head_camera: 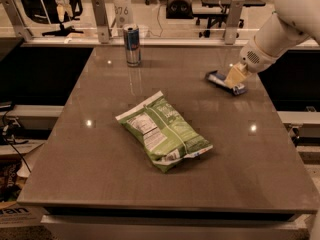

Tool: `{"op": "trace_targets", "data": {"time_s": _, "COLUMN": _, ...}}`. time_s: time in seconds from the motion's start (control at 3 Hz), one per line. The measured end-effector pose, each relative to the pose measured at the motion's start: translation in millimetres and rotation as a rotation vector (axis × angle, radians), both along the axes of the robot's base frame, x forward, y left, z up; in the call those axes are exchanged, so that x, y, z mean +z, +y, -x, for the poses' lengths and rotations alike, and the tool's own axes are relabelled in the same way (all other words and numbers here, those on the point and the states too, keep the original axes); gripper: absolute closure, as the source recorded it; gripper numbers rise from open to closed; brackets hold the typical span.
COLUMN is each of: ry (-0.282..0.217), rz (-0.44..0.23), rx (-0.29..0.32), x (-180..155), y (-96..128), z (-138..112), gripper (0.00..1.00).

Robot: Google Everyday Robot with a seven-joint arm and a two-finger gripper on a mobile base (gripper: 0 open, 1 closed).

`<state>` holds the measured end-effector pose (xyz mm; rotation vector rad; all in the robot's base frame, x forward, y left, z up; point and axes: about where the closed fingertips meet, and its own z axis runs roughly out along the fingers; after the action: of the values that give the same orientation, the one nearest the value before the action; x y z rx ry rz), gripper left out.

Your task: Move rxbar blueberry near green jalapeno chip bag

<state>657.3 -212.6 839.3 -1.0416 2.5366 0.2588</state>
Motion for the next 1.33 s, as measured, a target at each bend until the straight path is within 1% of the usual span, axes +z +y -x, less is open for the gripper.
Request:
{"op": "trace_targets", "data": {"time_s": 0.33, "ry": 0.010, "rz": -0.024, "rx": 0.043, "x": 1.3, "y": 16.6, "z": 24.9, "gripper": 1.00}}
{"op": "trace_targets", "data": {"time_s": 0.67, "ry": 0.033, "rz": -0.049, "rx": 0.112, "x": 0.1, "y": 44.1, "z": 60.7, "gripper": 1.00}}
{"op": "trace_targets", "data": {"time_s": 1.0, "ry": 0.029, "rz": -0.052, "rx": 0.164, "x": 1.3, "y": 60.9, "z": 80.3, "gripper": 0.84}}
{"op": "trace_targets", "data": {"time_s": 1.33, "ry": 0.007, "rz": -0.044, "rx": 0.173, "x": 5.2, "y": 60.7, "z": 79.3, "gripper": 0.59}}
